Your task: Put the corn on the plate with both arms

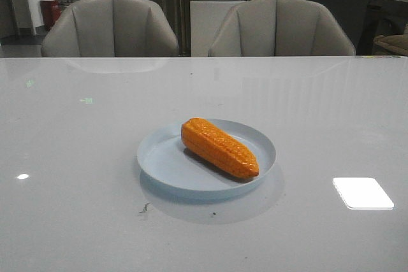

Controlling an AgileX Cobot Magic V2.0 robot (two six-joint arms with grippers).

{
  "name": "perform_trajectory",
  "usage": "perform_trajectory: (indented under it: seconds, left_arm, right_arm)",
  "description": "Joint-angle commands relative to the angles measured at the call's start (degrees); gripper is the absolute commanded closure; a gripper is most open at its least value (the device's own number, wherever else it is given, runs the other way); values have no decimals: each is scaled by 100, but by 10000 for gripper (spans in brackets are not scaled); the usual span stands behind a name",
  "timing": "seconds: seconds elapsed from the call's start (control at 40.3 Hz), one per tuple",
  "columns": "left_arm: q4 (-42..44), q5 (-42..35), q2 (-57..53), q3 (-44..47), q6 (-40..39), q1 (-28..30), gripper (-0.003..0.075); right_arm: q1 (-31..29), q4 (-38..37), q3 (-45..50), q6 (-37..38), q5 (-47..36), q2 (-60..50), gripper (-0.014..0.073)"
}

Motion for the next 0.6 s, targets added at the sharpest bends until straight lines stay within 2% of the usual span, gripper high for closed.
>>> perform_trajectory:
  seconds: [0.0,0.149,0.322,0.57]
  left_arm:
    - [-43,-443,-102,217,2,10,624]
    - [-43,-443,-102,217,2,10,624]
    - [-43,-443,-102,217,2,10,624]
    - [-43,-443,-102,217,2,10,624]
  right_arm:
    - [122,50,120,-40,-624,-228,536]
    - [149,50,621,-40,-697,-750,536]
    - [149,39,613,-40,-275,-734,536]
    - [149,39,613,-40,-280,-734,536]
